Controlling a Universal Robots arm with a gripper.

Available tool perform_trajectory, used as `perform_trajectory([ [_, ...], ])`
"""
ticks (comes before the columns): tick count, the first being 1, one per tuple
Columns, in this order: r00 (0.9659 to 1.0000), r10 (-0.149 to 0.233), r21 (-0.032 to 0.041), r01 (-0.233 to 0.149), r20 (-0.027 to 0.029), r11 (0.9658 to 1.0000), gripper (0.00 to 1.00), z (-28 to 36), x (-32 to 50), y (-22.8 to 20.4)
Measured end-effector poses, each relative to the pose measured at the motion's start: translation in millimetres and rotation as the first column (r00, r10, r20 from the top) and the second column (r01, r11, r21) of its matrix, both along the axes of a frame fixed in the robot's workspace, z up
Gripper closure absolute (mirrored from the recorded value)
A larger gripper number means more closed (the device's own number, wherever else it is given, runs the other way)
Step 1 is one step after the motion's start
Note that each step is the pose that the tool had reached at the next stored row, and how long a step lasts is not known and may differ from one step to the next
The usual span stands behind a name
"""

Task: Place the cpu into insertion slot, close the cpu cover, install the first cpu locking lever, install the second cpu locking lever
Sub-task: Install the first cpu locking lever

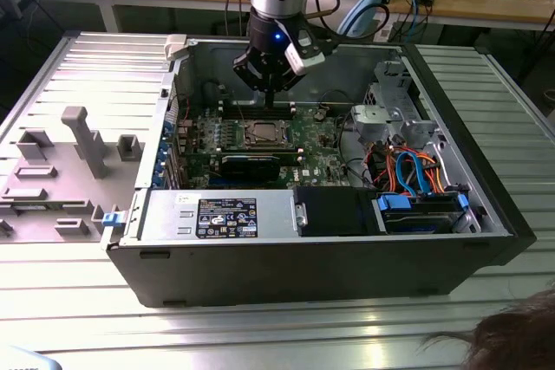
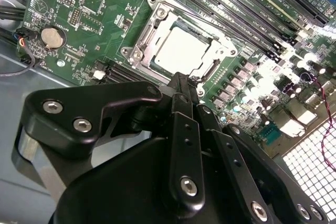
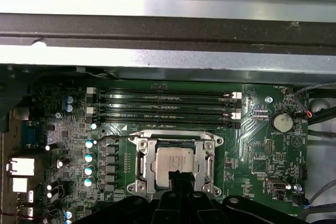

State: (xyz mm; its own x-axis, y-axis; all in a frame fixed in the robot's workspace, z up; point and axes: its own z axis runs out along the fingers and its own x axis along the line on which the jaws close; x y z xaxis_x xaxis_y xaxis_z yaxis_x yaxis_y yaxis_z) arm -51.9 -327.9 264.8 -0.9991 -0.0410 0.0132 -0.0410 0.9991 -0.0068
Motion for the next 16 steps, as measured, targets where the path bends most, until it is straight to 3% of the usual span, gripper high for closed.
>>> perform_trajectory([
  [16, 1.0, 0.0, 0.0, 0.0, 0.0, 1.0, 0.89, 0.0, -3.0, 2.3],
])
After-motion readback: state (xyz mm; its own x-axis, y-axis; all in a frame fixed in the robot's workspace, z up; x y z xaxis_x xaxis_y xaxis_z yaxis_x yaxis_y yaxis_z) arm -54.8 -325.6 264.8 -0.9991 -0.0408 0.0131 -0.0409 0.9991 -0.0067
